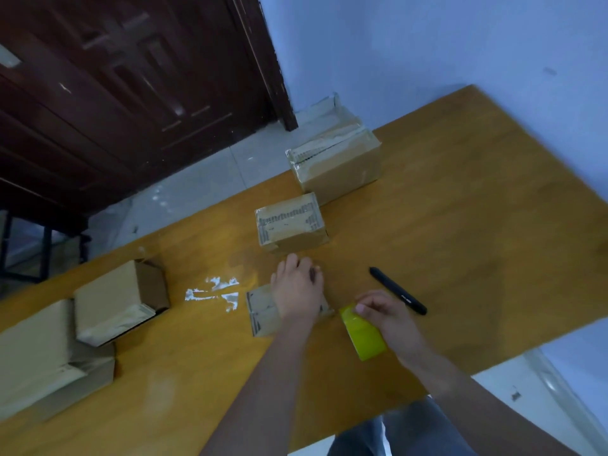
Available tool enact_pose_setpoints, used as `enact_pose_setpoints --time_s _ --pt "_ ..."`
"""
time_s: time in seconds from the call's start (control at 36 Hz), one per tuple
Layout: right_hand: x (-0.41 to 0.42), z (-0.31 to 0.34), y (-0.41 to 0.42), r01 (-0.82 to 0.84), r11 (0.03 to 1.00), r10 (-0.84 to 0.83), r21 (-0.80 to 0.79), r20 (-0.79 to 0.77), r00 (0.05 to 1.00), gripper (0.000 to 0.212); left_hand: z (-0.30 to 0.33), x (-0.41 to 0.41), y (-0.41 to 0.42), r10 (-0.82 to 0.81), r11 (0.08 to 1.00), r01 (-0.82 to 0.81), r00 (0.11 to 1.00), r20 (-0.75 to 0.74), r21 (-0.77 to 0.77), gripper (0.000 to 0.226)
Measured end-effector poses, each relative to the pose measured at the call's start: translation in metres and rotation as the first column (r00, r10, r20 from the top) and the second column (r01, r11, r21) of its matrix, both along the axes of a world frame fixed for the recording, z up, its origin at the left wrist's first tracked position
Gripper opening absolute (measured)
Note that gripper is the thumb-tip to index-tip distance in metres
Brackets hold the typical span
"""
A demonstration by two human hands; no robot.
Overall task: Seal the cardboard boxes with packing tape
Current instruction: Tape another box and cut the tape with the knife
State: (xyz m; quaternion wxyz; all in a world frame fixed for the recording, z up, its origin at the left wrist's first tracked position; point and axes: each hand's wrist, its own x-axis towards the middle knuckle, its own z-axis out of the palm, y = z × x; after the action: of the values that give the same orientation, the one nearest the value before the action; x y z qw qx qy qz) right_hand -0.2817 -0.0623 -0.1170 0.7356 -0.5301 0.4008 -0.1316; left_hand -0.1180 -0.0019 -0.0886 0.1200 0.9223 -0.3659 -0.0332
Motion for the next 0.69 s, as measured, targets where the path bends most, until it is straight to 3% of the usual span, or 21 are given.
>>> enact_pose_setpoints --time_s 0.19,0.31,0.44,0.53,0.69 --pt "0.0 0.006 -0.015 -0.077 0.995 0.078 0.061 -0.025 0.997 0.015 -0.016 0.005 0.007 -0.091 0.983 0.095 0.995 0.034 -0.155 0.044" --pt "-0.001 0.005 -0.024 -0.118 0.992 0.12 0.044 -0.039 0.992 0.018 -0.018 0.005 0.007 -0.148 0.982 0.16 0.983 0.112 -0.105 0.048" --pt "-0.002 0.008 -0.033 -0.143 0.987 0.146 0.076 -0.037 0.989 0.018 -0.016 0.002 0.005 -0.109 0.989 0.122 0.983 0.145 -0.083 0.063" --pt "-0.002 0.011 -0.036 -0.145 0.985 0.151 0.098 -0.047 0.987 0.011 -0.007 -0.002 0.012 -0.112 0.987 0.116 0.993 0.043 -0.115 0.075" --pt "-0.002 0.012 -0.044 -0.15 0.979 0.168 0.138 -0.127 0.978 0.016 0.026 -0.006 0.045 -0.288 0.951 0.31 0.899 -0.331 0.015 0.055"
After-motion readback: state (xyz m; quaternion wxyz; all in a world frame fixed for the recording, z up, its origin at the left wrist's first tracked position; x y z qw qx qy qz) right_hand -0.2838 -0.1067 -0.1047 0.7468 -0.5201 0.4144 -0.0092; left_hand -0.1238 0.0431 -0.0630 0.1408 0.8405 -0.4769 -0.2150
